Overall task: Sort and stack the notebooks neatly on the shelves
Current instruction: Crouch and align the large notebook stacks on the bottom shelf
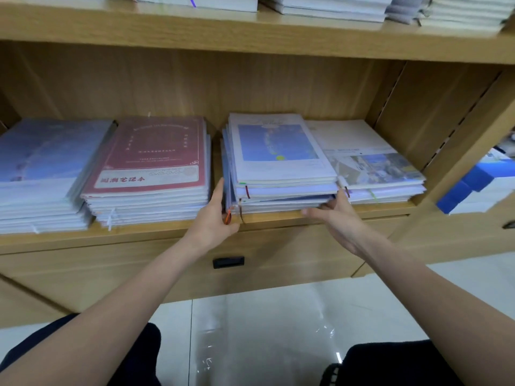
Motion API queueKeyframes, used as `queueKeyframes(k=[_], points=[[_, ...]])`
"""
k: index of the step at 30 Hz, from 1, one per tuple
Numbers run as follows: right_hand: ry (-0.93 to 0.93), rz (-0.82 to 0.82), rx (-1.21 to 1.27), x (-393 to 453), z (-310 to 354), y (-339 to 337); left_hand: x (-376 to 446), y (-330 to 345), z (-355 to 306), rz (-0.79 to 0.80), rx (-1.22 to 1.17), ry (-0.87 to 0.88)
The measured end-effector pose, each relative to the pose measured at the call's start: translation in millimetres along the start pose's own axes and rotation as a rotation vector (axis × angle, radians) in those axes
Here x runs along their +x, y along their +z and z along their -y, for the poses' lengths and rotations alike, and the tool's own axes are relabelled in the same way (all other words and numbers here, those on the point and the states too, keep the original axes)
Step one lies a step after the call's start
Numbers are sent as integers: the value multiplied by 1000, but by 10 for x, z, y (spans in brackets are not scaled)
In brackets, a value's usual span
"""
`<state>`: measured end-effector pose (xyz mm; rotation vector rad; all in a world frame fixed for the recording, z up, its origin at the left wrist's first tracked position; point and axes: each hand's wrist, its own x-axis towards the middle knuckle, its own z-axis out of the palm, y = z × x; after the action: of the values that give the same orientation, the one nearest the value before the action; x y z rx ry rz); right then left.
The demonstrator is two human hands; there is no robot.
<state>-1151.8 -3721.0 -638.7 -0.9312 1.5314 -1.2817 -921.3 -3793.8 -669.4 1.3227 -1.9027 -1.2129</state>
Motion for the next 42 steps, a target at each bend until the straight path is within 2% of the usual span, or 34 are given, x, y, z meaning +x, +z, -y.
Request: queueKeyframes(k=[3,7,11,18,22,29,33,38,42], points=[[-24,5,54,19,-19,89,-1,-16,-30,4,-45,-26],[-1,62,16,-41,-60,67,-31,-49,-34,51,101,-34],[-10,31,-12,61,-41,-4,-45,-37,-61,16,110,-42],[-13,-58,-28,124,-11,115,-45,-29,22,-15,-118,-147],[-51,-66,-81,72,-3,109,-110,-21,19,-18,-119,-126],[-19,31,-45,-198,-43,56,-418,-90,7,5,-83,-90],[-28,114,-204,-310,-2,-120,-551,-247,-79,55,-58,-50],[-140,99,-420,-296,152,-115,-584,-287,-192,-46,-42,63],[-116,96,-465,-269,234,-102,-566,-178,-208,-110,75,65]])
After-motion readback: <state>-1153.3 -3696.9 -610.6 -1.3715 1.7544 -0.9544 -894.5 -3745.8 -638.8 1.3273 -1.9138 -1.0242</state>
